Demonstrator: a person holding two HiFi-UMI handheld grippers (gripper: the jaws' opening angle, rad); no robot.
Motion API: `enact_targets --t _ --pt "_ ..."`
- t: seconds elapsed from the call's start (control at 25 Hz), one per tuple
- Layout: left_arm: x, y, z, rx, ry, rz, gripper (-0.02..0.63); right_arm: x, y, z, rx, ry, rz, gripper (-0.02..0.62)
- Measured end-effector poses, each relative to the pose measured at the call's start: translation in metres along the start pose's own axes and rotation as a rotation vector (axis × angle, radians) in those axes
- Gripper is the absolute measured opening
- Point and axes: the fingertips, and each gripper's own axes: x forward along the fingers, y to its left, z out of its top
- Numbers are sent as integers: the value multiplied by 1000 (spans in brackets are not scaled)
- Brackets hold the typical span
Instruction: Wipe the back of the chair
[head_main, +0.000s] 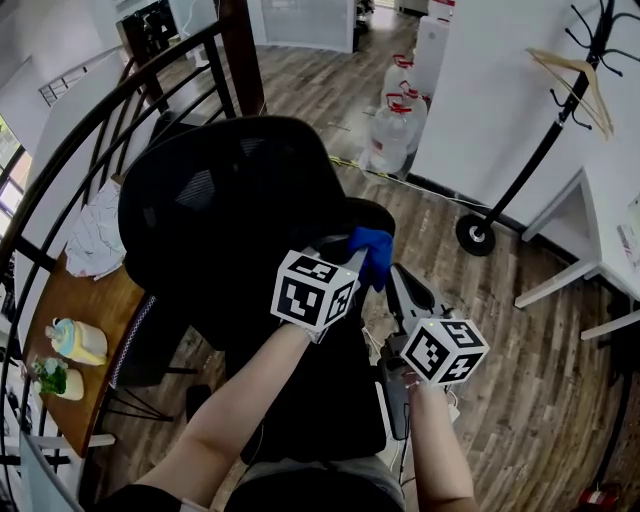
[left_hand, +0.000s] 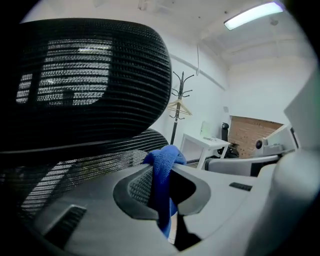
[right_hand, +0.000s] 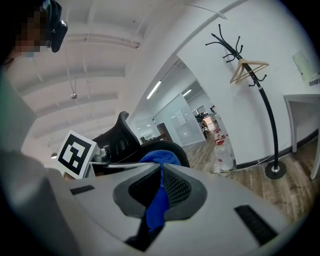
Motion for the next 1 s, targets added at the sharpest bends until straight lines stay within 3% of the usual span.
enact_targets --t 0.32,1.0 --pt "-8 8 -1 -18 -14 22 44 7 6 -9 17 26 25 34" --pt "-86 80 -23 -118 -46 181 44 35 68 -42 2 122 152 34"
